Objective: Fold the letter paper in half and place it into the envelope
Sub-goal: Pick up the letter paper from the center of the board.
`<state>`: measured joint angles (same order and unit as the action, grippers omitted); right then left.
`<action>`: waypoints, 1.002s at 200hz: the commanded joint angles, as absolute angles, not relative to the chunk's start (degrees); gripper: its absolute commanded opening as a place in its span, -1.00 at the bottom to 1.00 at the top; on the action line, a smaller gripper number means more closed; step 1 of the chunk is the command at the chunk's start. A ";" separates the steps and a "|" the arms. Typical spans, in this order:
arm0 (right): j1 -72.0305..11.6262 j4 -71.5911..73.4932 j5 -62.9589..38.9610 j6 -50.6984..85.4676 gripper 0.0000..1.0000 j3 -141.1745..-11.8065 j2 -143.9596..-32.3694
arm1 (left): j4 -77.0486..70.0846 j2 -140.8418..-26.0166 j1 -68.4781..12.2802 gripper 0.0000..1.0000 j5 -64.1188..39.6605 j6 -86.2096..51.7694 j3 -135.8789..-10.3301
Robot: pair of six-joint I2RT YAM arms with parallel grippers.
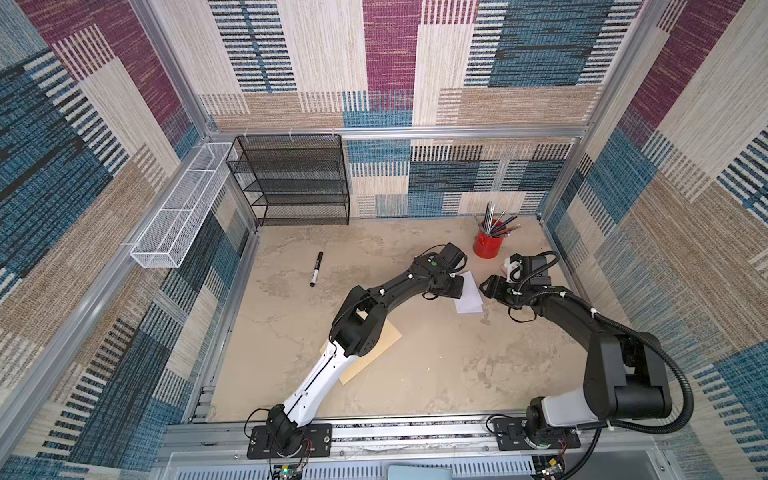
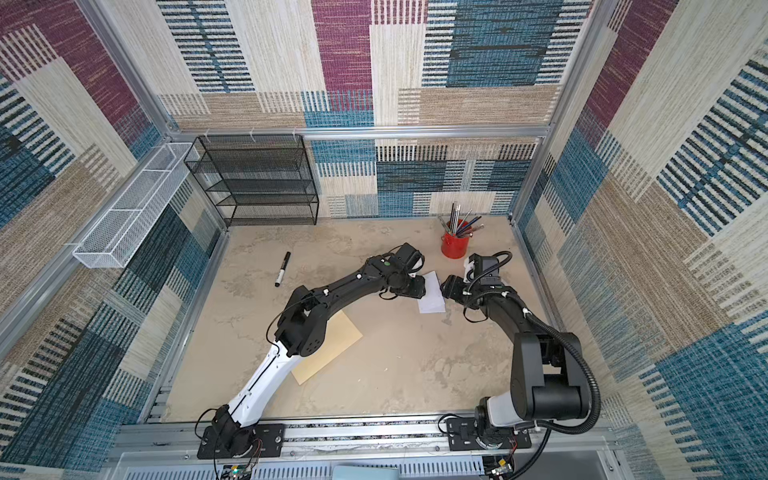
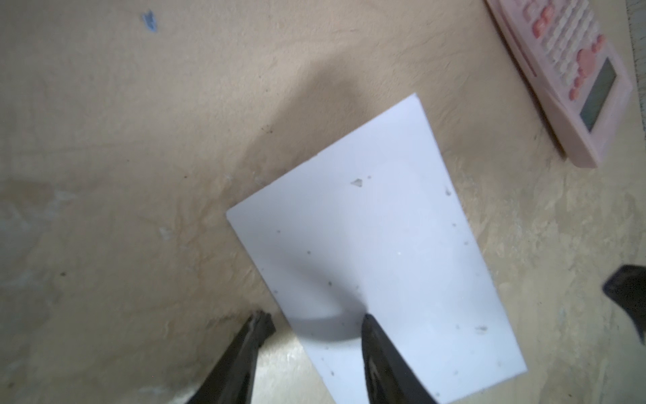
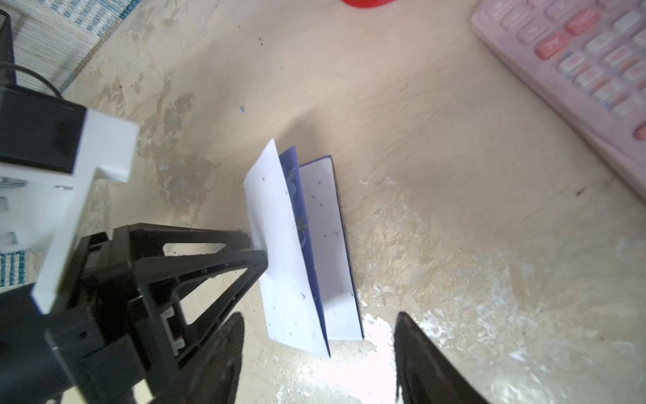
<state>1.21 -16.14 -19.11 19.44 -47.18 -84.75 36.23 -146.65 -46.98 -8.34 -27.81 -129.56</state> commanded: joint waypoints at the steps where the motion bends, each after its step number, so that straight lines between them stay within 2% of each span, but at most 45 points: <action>1: 1.21 -14.16 -20.43 18.82 0.33 -47.11 -86.60 | 40.06 -147.28 -46.93 -0.02 -7.16 -26.92 -129.71; 80: 1.07 -10.55 -26.39 19.59 0.09 -46.45 -91.15 | 40.69 -147.57 -46.84 -0.02 -7.03 -26.80 -130.23; 101: 1.07 -9.17 -28.03 20.32 -0.08 -45.97 -92.84 | 40.95 -147.40 -46.77 -0.02 -7.03 -26.56 -130.28; 155: 1.11 -7.05 -31.17 21.75 -0.96 -44.93 -93.08 | 41.05 -146.53 -46.22 -0.02 -6.88 -26.14 -130.15; 180: 1.08 -6.01 -32.39 22.77 -1.00 -44.61 -93.16 | 40.75 -143.91 -45.90 0.02 -7.40 -26.97 -129.10; 200: 1.22 -4.53 -34.62 23.67 -1.00 -44.07 -93.17 | 35.78 -136.66 -44.73 0.06 -7.02 -27.31 -121.01</action>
